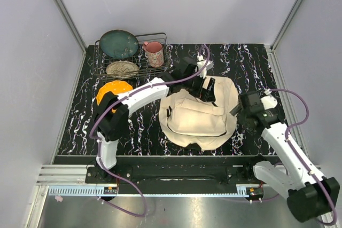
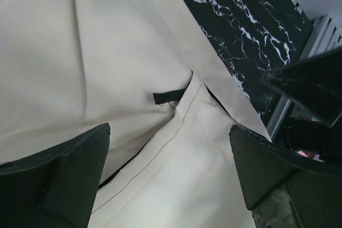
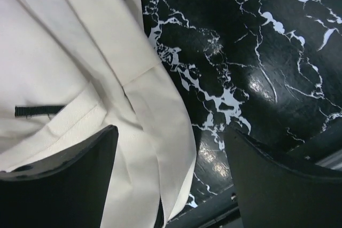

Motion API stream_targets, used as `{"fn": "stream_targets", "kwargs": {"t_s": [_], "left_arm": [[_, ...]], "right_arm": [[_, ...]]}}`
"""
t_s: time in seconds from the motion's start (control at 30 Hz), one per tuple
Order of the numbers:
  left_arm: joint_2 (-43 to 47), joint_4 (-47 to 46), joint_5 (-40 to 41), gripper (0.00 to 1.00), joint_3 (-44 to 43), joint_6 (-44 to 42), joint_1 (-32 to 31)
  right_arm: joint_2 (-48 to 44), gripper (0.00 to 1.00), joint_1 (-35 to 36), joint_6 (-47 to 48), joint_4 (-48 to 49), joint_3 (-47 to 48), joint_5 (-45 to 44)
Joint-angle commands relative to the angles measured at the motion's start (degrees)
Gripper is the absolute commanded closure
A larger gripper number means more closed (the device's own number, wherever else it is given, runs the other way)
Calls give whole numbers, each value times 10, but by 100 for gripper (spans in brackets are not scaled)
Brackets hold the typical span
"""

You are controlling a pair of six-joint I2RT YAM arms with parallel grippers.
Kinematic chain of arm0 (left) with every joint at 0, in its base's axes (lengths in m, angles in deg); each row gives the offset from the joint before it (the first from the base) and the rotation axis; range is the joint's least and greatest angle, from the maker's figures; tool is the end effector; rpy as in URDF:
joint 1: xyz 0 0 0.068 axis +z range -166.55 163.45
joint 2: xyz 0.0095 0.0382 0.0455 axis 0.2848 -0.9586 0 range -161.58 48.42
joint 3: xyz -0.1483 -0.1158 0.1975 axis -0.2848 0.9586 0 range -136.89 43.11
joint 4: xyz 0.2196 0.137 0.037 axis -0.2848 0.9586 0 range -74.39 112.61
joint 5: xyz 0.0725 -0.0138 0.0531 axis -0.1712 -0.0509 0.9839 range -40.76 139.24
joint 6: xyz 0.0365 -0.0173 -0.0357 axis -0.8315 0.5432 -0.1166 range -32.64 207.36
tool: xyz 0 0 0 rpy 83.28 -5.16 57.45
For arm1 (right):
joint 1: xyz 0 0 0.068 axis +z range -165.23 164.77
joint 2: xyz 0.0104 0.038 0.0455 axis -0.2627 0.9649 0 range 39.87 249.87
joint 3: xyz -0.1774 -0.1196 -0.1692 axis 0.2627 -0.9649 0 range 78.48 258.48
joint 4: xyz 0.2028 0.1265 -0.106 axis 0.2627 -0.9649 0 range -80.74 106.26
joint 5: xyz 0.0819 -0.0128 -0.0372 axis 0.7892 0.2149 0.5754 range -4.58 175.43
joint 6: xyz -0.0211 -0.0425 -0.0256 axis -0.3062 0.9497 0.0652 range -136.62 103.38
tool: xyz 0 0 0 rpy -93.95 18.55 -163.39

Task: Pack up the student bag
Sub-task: Unzip the student bag at the center of the board.

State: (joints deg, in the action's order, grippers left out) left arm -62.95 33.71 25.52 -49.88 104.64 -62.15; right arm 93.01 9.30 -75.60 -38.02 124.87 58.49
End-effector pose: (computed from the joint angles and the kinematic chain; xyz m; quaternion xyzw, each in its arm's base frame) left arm 0.3070 -0.3339 0.2756 0.3036 0.8246 -0.3864 0.2802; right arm 0.1552 0.0531 0.2630 0.3344 0.8821 -0.0062 0.3316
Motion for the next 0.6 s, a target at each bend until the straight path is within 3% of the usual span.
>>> {"fn": "stream_targets", "kwargs": {"t_s": [0.0,0.13,0.27,0.57], "left_arm": [[-23,-10,-47,3,-47,-13,-4],[-46,-17,-53,5,-61,-18,-7],[-86,3,-76,9,-99,2,-7],[-119,-1,-86,23,-96,12,-8]], "right_arm": [[-5,14,-141,136,108,-30,201],[2,13,-185,152,143,-66,293],[-27,13,-186,135,146,-98,305],[-67,13,-186,111,151,-140,311]]}}
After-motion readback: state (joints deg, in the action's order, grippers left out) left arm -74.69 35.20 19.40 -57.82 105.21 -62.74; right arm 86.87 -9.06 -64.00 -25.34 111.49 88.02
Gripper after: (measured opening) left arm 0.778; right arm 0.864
